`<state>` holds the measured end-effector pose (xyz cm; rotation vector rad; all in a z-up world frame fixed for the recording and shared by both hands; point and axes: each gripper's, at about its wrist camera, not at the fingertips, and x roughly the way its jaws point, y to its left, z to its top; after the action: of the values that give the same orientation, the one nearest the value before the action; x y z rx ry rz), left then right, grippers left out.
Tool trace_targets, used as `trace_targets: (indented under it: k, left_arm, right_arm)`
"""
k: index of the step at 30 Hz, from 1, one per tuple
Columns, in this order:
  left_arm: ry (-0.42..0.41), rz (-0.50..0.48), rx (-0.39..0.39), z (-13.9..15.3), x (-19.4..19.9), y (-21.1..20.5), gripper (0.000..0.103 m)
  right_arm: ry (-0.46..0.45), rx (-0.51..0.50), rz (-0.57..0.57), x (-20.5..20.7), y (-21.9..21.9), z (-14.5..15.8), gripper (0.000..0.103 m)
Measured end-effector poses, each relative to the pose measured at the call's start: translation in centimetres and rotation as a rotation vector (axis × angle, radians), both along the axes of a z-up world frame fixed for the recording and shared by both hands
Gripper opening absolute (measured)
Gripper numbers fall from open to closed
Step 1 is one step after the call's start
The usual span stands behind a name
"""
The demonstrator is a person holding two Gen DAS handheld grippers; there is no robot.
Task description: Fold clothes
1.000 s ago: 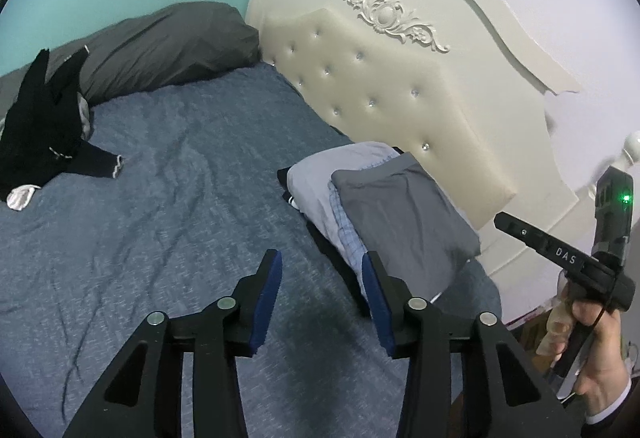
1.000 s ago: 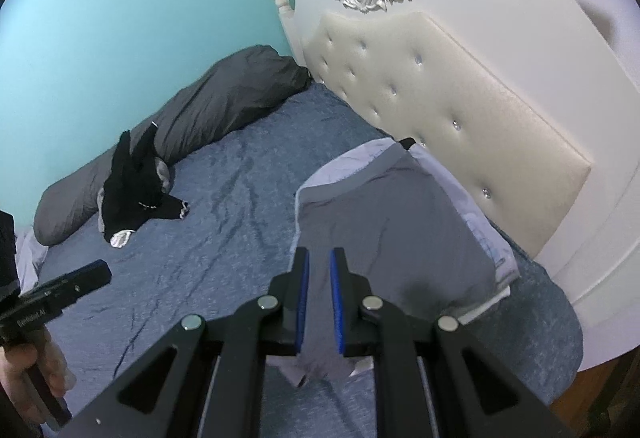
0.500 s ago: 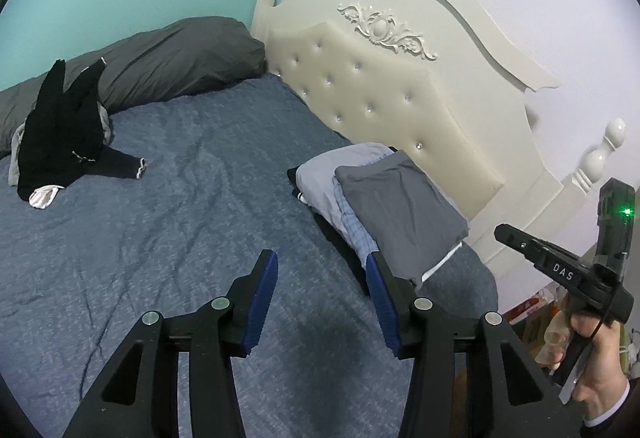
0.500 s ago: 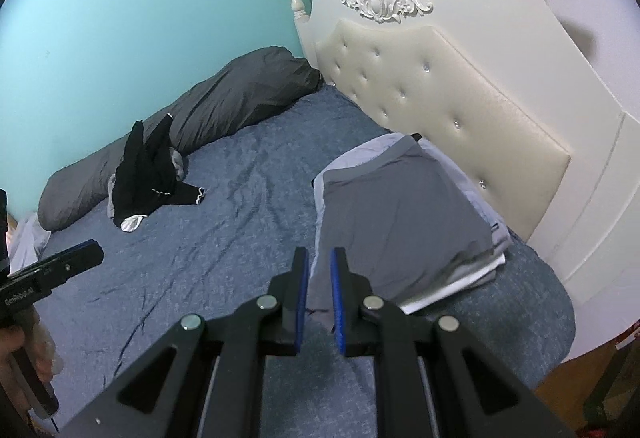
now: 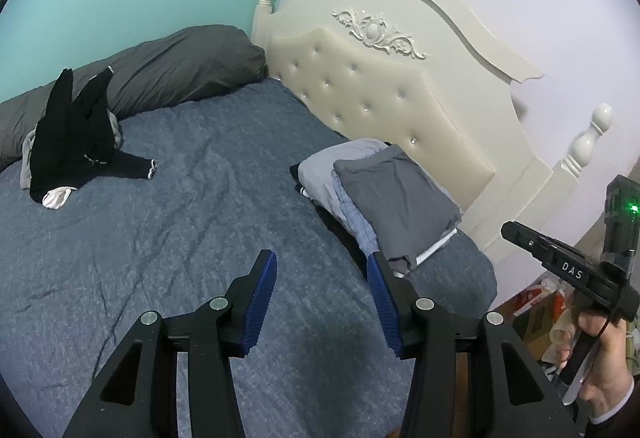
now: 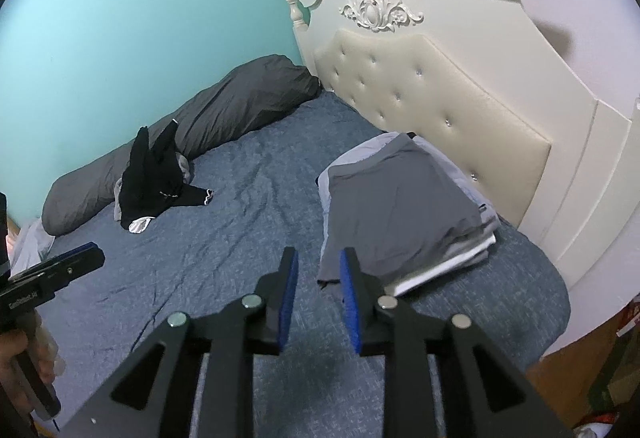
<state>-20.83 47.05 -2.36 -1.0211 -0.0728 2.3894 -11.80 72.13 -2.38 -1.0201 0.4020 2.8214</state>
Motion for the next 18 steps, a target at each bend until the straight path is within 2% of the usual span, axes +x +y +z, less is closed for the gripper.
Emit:
trace_targets:
  k: [3, 6, 16, 18]
  left_arm:
    - [0.007, -0.009, -0.002, 0.2, 0.9, -0.1, 0.053]
    - [0.014, -0.011, -0.001, 0.5, 1.7, -0.5, 0.059]
    - [0.035, -0.026, -0.008, 1.2, 4.2, -1.1, 0.059]
    - [0.039, -0.027, -0.007, 1.3, 4.7, -1.3, 0.063]
  right_arm:
    - [0.002, 0.0, -0.006, 1.0, -0.4, 0.1, 0.029]
    - [0.013, 0.011, -0.007, 2.3, -1.1, 0.4, 0.03]
    - [0.022, 0.04, -0.006, 4.8, -2.8, 1.0, 0.034]
    - [0.024, 0.039, -0.009, 5.4, -3.0, 1.1, 0.035]
